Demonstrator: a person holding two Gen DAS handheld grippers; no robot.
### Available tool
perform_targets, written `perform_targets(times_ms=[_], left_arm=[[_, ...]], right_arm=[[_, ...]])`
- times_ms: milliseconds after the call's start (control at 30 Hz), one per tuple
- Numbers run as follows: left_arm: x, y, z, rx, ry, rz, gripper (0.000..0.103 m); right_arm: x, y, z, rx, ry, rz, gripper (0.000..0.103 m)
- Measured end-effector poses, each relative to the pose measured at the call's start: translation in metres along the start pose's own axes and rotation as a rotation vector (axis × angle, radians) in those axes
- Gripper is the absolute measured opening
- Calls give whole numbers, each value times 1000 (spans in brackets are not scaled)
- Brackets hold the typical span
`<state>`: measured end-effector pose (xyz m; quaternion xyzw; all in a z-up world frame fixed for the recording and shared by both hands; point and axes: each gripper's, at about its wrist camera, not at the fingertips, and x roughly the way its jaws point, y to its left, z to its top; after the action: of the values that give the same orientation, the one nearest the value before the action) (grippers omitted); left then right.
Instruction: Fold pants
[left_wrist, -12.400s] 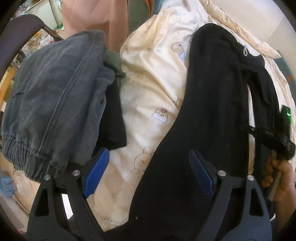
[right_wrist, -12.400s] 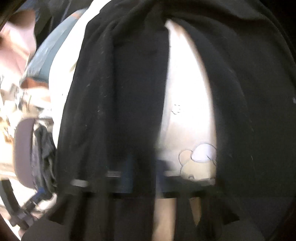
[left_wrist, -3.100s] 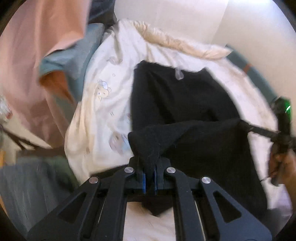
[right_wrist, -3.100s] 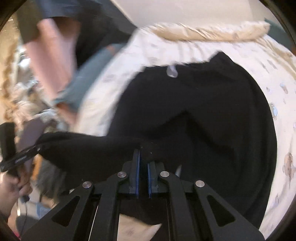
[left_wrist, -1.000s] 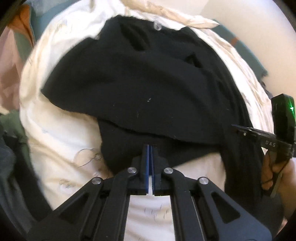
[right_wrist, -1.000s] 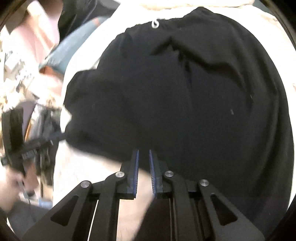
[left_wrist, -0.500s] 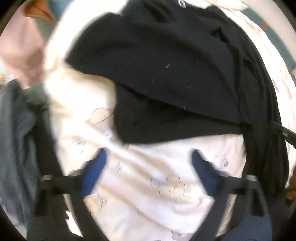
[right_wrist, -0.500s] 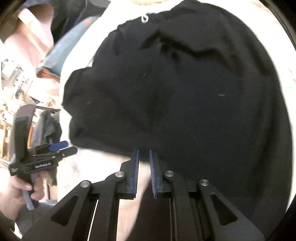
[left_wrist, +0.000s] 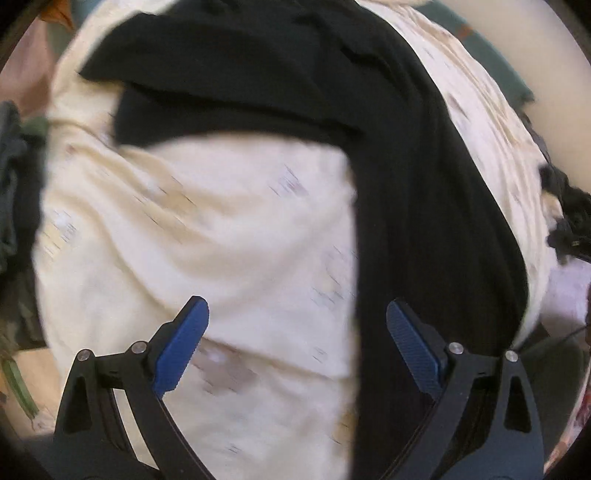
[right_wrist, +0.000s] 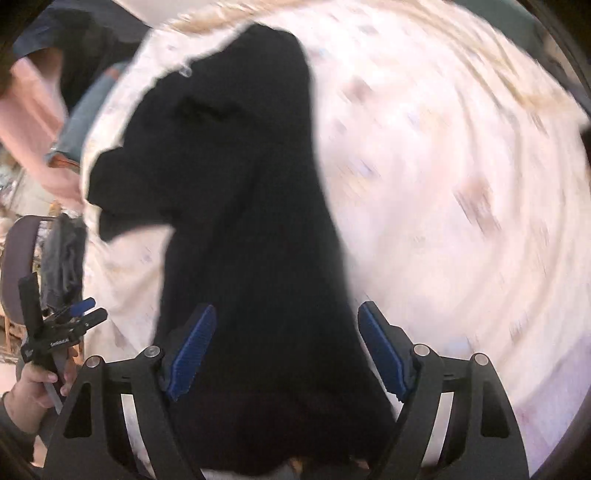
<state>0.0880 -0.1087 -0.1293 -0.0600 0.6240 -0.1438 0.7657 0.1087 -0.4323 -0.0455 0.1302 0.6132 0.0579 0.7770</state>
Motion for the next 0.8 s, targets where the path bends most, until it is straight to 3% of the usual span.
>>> perform_targets(times_ms=[133, 233, 333, 400, 500, 567, 600, 633, 800], left_arm=[[14, -23, -31, 13, 65, -36, 95], [21, -36, -44, 55, 98, -49, 92], [36, -47, -60, 70, 169, -93, 71], [40, -52, -68, 84, 202, -94, 63], [45, -61, -77, 123, 217, -105, 40], [45, -71, -80, 180, 205, -92, 21], [44, -72, -80, 191, 205, -101, 5], [40, -74, -79, 198, 202, -109, 5], [-4, -66, -73, 163, 159, -195, 3]], right_arm=[[24, -25, -23, -18, 134, -131, 72], [30, -23, -17, -24, 163, -131, 66], [50, -9, -17, -138, 253, -191, 60], [65, -11, -25, -155, 330, -190, 56], [78, -8, -36, -184, 394, -197, 55], [83, -5, -40, -208, 424, -219, 44], [84, -1, -42, -240, 432, -242, 19], [84, 2, -42, -265, 440, -252, 13], [53, 31, -42, -345, 408, -200, 6]])
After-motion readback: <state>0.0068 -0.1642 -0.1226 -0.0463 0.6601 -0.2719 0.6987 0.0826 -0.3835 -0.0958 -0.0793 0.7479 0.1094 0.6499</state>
